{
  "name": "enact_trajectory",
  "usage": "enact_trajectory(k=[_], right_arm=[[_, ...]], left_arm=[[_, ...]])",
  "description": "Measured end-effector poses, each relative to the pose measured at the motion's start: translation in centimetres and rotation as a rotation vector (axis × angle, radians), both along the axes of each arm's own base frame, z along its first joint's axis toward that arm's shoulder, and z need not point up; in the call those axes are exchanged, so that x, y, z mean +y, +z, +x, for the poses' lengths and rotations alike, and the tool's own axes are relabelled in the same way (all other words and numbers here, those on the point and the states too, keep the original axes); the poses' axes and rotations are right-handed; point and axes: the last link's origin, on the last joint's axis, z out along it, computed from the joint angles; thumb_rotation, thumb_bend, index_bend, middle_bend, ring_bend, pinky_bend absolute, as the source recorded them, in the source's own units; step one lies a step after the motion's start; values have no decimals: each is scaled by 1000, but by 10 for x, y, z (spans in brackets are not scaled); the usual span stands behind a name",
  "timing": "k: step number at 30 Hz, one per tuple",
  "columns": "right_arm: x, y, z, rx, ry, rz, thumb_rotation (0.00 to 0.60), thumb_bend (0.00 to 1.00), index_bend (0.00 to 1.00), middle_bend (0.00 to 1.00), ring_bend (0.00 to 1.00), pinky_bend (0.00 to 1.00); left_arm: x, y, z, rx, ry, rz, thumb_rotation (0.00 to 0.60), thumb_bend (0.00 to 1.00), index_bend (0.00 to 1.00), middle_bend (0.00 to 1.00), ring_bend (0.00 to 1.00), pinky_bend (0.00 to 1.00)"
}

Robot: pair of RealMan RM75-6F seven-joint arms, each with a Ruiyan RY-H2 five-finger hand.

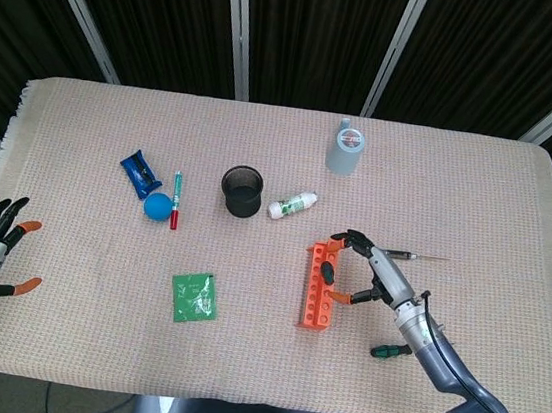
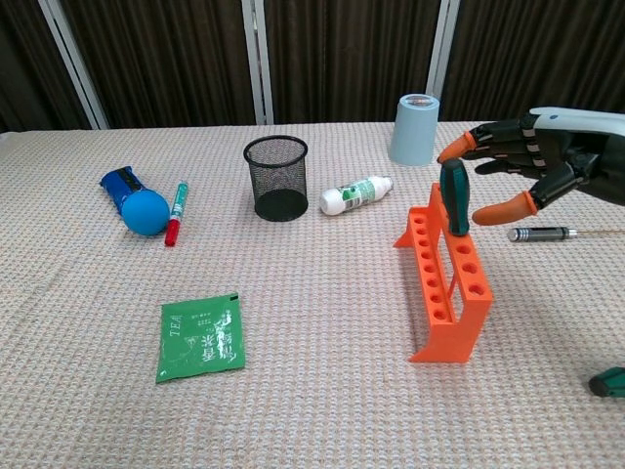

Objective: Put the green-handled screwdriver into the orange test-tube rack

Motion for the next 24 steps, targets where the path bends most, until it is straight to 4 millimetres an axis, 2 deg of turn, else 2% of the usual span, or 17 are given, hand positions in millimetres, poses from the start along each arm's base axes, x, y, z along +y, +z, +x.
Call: enact_trajectory(k=[4, 9, 14, 19, 24], right_arm=[[0, 10, 1, 3, 12, -24, 600, 20, 133, 86, 0, 0], [-2, 33, -5, 24, 17, -84, 600, 26, 149, 79, 0, 0], [-4, 54, -18, 113, 19, -177, 600, 166, 202, 105, 0, 0], [-4, 67, -36, 283, 33, -313, 600, 315, 259, 132, 0, 0], [6, 78, -65, 567, 48, -515, 600, 322, 256, 132, 0, 0]], left_arm=[[1, 0, 0, -2, -1, 1, 497, 15, 234, 2, 0, 0], [2, 0, -1, -4, 6, 4, 496, 15, 221, 2, 0, 0], [2, -1, -7, 0, 30, 7, 493, 15, 218, 3, 0, 0], [2, -3, -12, 2, 55, 19, 491, 15, 215, 2, 0, 0], [-1, -4, -10, -13, 55, 52, 495, 14, 212, 1, 0, 0]])
